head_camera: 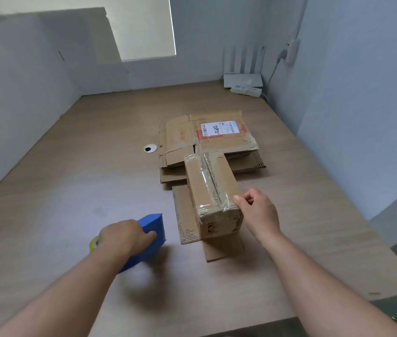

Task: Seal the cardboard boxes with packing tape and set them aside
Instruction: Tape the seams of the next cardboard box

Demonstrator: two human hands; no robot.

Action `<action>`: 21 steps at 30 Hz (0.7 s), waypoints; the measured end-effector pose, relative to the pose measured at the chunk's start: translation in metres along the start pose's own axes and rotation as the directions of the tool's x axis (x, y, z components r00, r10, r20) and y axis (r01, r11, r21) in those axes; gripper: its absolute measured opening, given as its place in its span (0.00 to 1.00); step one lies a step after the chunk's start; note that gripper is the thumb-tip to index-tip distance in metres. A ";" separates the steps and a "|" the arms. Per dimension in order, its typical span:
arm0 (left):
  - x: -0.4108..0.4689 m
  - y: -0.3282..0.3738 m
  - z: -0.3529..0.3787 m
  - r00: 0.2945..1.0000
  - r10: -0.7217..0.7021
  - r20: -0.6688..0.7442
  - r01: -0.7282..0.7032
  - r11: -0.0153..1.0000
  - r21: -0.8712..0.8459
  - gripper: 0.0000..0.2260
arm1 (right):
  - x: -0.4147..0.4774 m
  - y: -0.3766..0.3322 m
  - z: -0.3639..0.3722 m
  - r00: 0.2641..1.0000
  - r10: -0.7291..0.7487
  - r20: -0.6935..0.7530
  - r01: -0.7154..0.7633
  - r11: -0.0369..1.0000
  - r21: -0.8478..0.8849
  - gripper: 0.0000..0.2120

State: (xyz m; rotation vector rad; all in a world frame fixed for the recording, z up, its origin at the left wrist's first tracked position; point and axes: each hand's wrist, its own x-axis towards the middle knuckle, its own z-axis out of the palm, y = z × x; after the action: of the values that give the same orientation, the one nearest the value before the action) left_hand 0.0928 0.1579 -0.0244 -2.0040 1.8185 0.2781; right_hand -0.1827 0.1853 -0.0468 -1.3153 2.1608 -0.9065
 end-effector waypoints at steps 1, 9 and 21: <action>0.001 0.000 0.006 1.000 0.011 -0.007 -0.011 0.999 -0.036 0.16 | -0.002 -0.002 0.000 1.000 0.000 0.003 0.000 1.000 0.007 0.12; -0.008 0.014 0.047 0.999 0.005 -0.051 -0.012 0.993 -0.121 0.28 | -0.007 -0.006 -0.001 0.999 -0.026 0.019 0.027 0.997 -0.076 0.11; -0.028 0.137 0.007 0.986 0.061 -0.154 -0.163 0.506 -0.847 0.32 | -0.015 -0.029 0.010 0.982 0.035 0.184 0.039 0.923 -0.384 0.33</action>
State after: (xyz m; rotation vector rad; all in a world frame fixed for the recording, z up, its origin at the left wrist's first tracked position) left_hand -0.0449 0.1780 -0.0429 -2.5245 2.1018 1.4069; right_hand -0.1521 0.1864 -0.0320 -1.5136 2.2581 -0.3409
